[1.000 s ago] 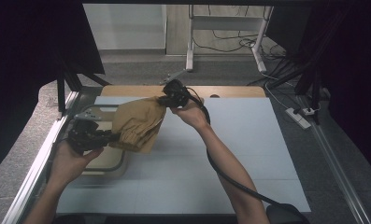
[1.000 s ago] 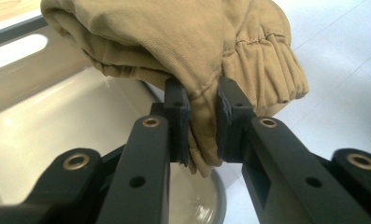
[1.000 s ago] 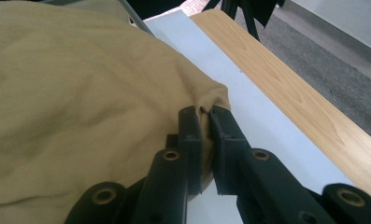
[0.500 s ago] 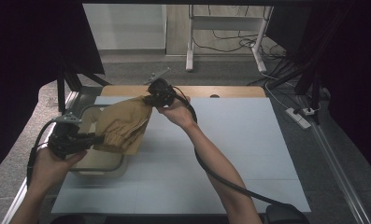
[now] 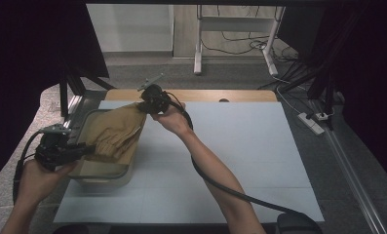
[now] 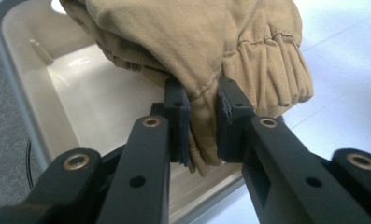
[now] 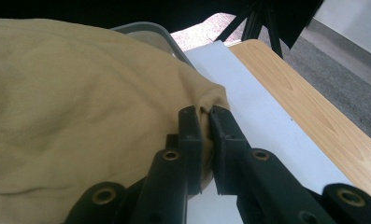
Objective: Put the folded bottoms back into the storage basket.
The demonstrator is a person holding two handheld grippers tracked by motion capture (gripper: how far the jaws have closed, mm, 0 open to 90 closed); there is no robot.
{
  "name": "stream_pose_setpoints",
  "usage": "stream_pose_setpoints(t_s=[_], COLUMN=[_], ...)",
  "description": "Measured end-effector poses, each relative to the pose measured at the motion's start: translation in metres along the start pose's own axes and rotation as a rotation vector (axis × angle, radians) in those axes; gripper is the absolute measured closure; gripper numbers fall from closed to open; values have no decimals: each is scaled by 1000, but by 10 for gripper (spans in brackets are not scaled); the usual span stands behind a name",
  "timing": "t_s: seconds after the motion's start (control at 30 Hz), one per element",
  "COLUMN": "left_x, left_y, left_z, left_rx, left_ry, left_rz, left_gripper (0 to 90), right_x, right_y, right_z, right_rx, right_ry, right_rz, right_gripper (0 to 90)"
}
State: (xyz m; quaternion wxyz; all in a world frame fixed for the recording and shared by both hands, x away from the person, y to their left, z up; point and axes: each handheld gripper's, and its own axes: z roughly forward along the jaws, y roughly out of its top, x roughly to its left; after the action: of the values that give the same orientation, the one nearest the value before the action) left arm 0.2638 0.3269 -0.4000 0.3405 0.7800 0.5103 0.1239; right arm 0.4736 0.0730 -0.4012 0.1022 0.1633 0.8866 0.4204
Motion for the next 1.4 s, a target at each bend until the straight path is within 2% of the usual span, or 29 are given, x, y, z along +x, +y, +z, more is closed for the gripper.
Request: stream_pose_setpoints(t_s=[0.5,0.93,1.4], left_x=[20,26,32], left_y=[-26,-40,-50], left_z=[-4,18,27], left_rx=[12,53,87], left_ry=[36,67,79], left_rz=[-52,-62,-82], left_gripper=[758,756,754], right_x=[18,26,31], right_y=[5,-3,-15], right_z=[31,55,75], right_rx=[1,40,65], right_ry=[28,6,14], right_rz=[-16,-30,-26], right_gripper=[834,833,829])
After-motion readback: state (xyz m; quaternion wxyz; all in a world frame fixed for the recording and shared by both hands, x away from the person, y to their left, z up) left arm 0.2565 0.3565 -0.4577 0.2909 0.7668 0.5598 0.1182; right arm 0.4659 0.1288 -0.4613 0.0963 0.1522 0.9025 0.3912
